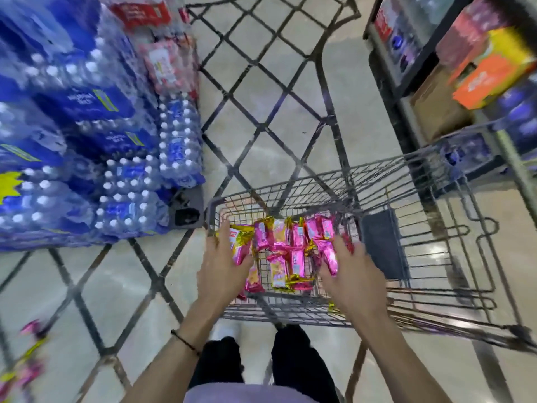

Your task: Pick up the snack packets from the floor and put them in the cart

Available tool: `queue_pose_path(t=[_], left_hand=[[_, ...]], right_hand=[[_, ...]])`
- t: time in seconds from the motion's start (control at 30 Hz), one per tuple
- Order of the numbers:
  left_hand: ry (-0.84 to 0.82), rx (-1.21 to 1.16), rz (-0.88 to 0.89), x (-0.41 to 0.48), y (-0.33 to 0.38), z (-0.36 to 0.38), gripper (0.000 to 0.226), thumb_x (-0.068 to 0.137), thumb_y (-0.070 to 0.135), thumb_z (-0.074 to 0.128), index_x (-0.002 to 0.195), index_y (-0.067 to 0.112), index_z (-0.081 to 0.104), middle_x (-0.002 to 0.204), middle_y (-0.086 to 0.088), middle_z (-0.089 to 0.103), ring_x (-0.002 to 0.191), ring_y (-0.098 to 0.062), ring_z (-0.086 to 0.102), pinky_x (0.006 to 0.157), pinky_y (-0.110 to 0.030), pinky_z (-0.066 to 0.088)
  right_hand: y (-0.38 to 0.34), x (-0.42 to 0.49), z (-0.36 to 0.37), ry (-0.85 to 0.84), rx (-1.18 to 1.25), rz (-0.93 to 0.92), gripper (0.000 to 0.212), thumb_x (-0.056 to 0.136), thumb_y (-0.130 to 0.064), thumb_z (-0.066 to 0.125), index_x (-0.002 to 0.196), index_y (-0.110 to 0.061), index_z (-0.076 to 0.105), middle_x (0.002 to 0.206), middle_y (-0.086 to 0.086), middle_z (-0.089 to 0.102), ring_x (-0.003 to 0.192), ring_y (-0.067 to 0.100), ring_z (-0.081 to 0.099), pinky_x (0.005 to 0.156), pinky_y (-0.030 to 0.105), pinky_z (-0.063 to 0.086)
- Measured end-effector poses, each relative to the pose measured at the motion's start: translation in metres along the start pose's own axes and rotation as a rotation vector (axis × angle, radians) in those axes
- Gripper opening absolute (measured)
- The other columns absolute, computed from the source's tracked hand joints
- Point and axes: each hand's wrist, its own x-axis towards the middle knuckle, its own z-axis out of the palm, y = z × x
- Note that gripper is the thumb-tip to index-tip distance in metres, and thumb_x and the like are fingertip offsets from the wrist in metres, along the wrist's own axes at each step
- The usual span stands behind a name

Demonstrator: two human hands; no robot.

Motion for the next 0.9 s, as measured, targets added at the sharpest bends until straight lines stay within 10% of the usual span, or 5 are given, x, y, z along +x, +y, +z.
queue_pose_path(t=[0.17,0.53,0.9], left_hand=[[-0.022,0.014,-0.067,0.03,-0.003,0.073,0.086,0.095,0.04,0.065,0.16,0.029,0.011,0.136,-0.015,0.043,0.095,-0.027,0.06,0.072,-0.032,0.042],[-0.228,0.173,-0.219,0.112,-0.096,0.226,0.093,0.096,0.054,0.056,0.158,0.037,-0.012,0.15,-0.026,0.031,0.128,-0.048,0.049,0.093,-0.059,0.053],[-0.214,0.374,-0.195,0.12,-0.129,0.313,0.081,0.101,0.059,0.04,0.159,0.025,-0.005,0.15,-0.027,0.032,0.128,-0.045,0.048,0.1,-0.053,0.048]], right_hand=[[0.042,0.068,0.055,-0.144,0.027,-0.026,0.061,0.097,-0.054,0.047,0.149,-0.029,0.026,0.135,0.014,0.047,0.102,0.029,0.065,0.075,0.041,0.06],[0.063,0.145,0.222,-0.29,0.02,0.054,0.07,0.095,-0.046,0.06,0.152,-0.024,0.025,0.146,0.021,0.039,0.129,0.039,0.05,0.098,0.051,0.051],[0.08,0.164,0.343,-0.332,0.06,0.138,0.071,0.097,-0.045,0.055,0.154,-0.02,0.021,0.142,0.026,0.037,0.126,0.045,0.047,0.091,0.052,0.055]])
